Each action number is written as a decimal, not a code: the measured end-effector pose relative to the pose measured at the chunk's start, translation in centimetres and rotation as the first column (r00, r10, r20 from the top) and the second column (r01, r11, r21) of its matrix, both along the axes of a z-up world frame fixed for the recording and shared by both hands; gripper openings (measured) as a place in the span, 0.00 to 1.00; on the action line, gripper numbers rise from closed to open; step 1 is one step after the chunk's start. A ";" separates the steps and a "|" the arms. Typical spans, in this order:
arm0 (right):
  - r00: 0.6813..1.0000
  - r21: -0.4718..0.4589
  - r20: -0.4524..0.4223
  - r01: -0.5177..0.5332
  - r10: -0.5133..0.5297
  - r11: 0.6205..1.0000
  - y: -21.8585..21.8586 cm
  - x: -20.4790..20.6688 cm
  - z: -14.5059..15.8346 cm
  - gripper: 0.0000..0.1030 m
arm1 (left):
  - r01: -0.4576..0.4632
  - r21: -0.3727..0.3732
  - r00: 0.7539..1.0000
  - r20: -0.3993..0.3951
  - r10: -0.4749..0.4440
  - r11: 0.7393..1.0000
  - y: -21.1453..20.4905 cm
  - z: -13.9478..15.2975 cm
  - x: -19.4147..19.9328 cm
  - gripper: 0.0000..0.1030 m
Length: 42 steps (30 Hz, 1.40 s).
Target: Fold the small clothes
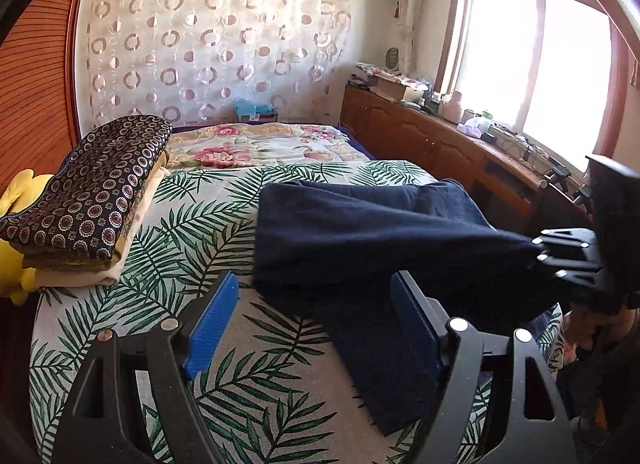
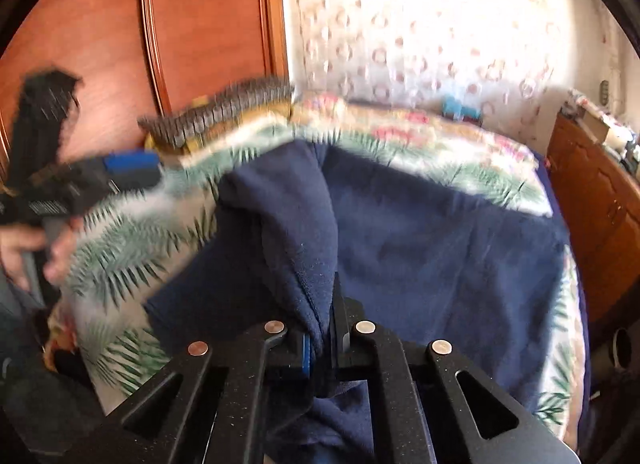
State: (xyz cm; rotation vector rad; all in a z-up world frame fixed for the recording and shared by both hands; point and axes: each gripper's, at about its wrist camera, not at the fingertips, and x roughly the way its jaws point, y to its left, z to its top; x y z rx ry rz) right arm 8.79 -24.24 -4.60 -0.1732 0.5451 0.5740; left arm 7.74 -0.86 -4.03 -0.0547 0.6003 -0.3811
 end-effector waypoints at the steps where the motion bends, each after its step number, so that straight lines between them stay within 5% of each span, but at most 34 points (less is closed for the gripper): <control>1: 1.000 0.017 0.016 0.000 -0.001 1.000 -0.5 -0.6 0.6 0.05 | 0.001 -0.003 1.000 0.006 -0.001 1.000 -0.1 0.1 -0.1 0.77; 14: 0.985 0.016 0.049 0.164 -0.164 0.986 -6.7 -4.8 1.1 0.05 | 0.054 0.000 0.997 0.049 -0.054 0.999 -2.5 1.1 -1.3 0.77; 25: 0.959 -0.046 -0.103 0.259 -0.262 0.965 -6.5 -3.5 -3.2 0.05 | 0.075 0.022 0.996 0.042 -0.076 0.997 -4.1 0.8 -1.5 0.77; 32: 0.957 -0.067 -0.115 0.261 -0.267 0.963 -5.9 -3.3 -2.3 0.25 | 0.064 0.027 0.997 0.046 -0.065 0.998 -4.2 0.8 -1.6 0.77; 40: 0.961 -0.056 -0.042 0.272 -0.275 0.961 -7.0 -6.9 0.6 0.31 | 0.054 0.026 0.997 0.052 -0.056 0.998 -3.9 0.9 -1.7 0.77; 42: 0.961 -0.027 -0.013 0.275 -0.275 0.961 -6.8 -7.4 1.2 0.45 | 0.052 0.029 0.997 0.054 -0.054 0.998 -3.8 0.9 -1.8 0.77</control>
